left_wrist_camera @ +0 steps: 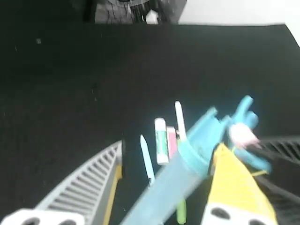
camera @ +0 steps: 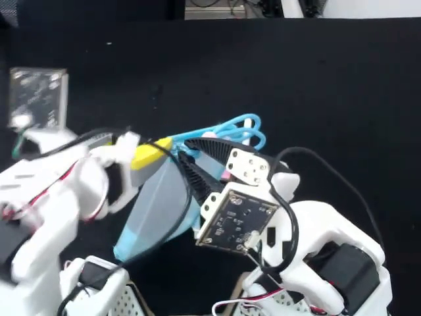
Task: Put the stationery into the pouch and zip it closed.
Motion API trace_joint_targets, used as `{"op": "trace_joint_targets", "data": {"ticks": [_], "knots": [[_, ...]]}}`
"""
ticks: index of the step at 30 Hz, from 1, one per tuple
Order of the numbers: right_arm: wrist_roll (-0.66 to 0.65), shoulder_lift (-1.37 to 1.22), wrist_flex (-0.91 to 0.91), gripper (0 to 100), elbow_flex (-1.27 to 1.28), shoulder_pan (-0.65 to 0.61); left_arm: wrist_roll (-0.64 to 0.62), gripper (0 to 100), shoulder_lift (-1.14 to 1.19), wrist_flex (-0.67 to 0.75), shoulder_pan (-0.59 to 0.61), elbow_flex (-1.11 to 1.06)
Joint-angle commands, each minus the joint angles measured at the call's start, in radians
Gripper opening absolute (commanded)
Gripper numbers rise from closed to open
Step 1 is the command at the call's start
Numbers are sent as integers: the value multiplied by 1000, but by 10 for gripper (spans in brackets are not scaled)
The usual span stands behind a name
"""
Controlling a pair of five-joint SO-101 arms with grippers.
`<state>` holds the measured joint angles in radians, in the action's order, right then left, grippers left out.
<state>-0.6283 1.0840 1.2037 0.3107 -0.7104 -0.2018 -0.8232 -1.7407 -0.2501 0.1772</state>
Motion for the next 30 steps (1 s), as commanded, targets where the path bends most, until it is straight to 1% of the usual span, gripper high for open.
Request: {"op": "trace_joint_targets", "data": {"ticks": [1,3,7,11,13,18,20,24,27,30], "knots": [[-40,22,-18,11,-12,-8,6,303,25,34,-13,-53],[-51,31,-18,11,-12,-8,-23,304,26,34,-21,-56],[-51,33,-18,11,-10,-8,-23,304,21,2,-15,-41],[-51,33,-18,11,-10,-8,51,299,20,-23,-2,-90],[-52,33,-18,11,-10,-8,77,299,28,-23,36,-140],[-52,33,-18,11,-10,-8,123,296,23,-23,90,-249],[-52,33,-20,11,-10,-8,124,264,21,-23,108,-249],[-52,33,-26,11,-10,-8,127,169,20,-23,150,-203],[-52,33,-26,11,-10,-8,186,107,20,-23,168,-185],[-52,31,-20,11,-10,-8,207,62,20,-23,177,-194]]}}
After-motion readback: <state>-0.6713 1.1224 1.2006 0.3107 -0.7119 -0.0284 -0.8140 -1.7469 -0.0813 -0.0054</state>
